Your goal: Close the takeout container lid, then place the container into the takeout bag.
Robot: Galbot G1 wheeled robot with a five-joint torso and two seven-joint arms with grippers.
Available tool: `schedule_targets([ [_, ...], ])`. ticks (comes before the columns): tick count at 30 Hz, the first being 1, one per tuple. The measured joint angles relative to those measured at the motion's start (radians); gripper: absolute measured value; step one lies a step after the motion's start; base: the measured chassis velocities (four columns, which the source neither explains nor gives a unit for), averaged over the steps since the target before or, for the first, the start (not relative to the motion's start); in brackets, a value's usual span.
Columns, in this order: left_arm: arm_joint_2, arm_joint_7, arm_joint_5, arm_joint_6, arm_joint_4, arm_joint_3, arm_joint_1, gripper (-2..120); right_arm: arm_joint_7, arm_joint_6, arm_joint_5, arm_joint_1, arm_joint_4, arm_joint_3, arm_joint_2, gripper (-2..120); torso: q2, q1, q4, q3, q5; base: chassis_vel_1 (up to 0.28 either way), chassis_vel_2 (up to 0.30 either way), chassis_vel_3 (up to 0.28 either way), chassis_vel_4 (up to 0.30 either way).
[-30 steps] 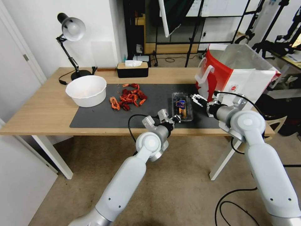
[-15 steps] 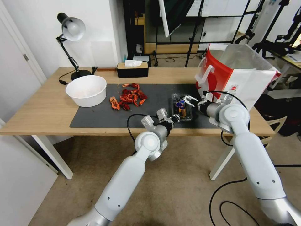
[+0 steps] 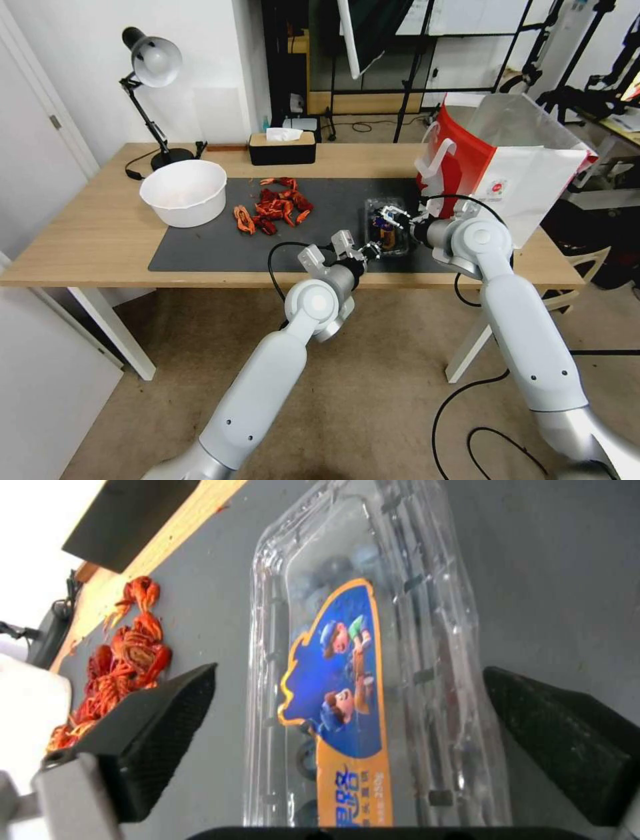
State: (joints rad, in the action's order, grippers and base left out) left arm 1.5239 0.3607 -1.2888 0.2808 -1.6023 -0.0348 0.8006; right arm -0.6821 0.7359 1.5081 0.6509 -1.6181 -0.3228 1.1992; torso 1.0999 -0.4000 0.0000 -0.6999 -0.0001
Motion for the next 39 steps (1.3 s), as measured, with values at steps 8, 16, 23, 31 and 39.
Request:
schedule_targets([
  [8,0.0,0.001,-0.01,0.0,-0.012,0.0,0.005,0,-0.038,0.0,0.053,-0.007,0.009,0.001,0.007,68,0.0,0.0,0.0,0.0,0.0,0.0,0.0,0.0,0.0],
  [16,-0.002,0.002,-0.01,-0.001,-0.013,0.004,0.007,0,-0.063,0.0,0.069,-0.007,0.013,0.001,0.01,40,0.0,0.0,0.0,0.0,0.0001,0.0,0.0,0.0,0.0],
  [23,-0.009,0.002,-0.01,-0.006,-0.018,0.012,0.01,0,-0.064,0.0,0.072,-0.004,0.014,-0.004,0.01,17,0.0,0.0,0.0,0.0,0.0,0.0,0.0,0.0,0.0],
  [31,-0.055,-0.002,-0.01,-0.013,-0.071,0.039,0.036,0,-0.042,-0.001,0.072,-0.004,0.008,-0.017,0.006,0,0.0,0.0,0.0,0.0,0.0,0.0,0.0,0.0,0.0],
  [39,-0.139,-0.05,0.084,-0.022,-0.192,0.103,0.127,0,0.007,-0.001,0.083,-0.005,-0.014,-0.032,-0.003,0,0.0,0.0,0.0001,0.0,0.0,0.0,0.0,0.0,0.0],
])
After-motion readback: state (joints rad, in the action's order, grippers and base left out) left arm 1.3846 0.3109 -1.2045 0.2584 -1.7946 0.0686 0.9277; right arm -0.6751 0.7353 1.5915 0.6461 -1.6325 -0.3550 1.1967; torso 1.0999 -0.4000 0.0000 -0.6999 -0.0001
